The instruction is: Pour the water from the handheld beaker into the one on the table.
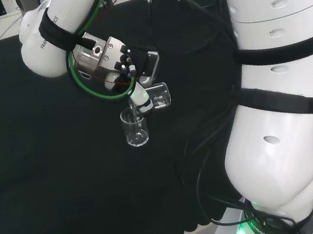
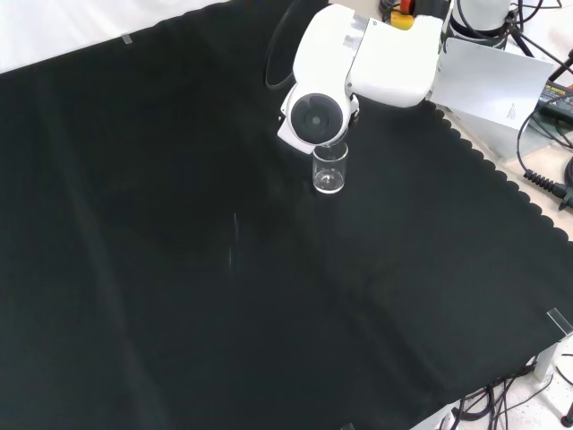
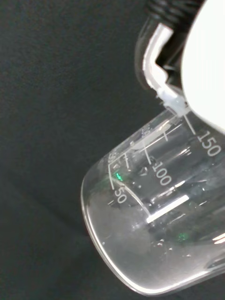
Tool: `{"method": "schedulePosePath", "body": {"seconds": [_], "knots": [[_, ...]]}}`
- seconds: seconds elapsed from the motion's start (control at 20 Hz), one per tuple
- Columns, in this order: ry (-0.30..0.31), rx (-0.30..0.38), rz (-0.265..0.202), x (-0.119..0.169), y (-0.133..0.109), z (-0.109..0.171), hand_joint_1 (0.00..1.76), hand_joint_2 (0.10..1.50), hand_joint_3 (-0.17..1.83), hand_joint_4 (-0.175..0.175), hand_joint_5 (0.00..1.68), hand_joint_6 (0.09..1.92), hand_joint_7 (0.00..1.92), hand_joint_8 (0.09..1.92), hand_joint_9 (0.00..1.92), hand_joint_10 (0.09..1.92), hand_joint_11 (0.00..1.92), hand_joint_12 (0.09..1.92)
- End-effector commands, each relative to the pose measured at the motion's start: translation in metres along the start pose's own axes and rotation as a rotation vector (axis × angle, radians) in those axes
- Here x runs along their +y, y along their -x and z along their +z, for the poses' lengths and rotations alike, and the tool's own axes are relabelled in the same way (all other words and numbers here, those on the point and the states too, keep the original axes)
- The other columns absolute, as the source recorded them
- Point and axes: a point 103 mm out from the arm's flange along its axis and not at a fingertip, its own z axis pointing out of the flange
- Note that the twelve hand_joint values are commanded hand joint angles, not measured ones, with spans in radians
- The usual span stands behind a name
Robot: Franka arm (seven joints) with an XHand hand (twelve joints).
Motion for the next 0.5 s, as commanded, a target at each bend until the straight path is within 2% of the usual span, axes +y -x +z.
{"method": "schedulePosePath", "body": {"seconds": [0.05, 0.5], "knots": [[-0.021, -0.016, 0.004, -0.0011, -0.0003, 0.0001, 1.32, 0.53, 0.83, -0.175, 1.32, 0.65, 1.38, 0.61, 1.8, 0.09, 1.44, 0.69], [-0.035, -0.028, 0.012, -0.0043, 0.001, 0.0003, 1.32, 0.53, 0.83, -0.175, 1.32, 0.65, 1.38, 0.61, 1.8, 0.09, 1.44, 0.7]]}}
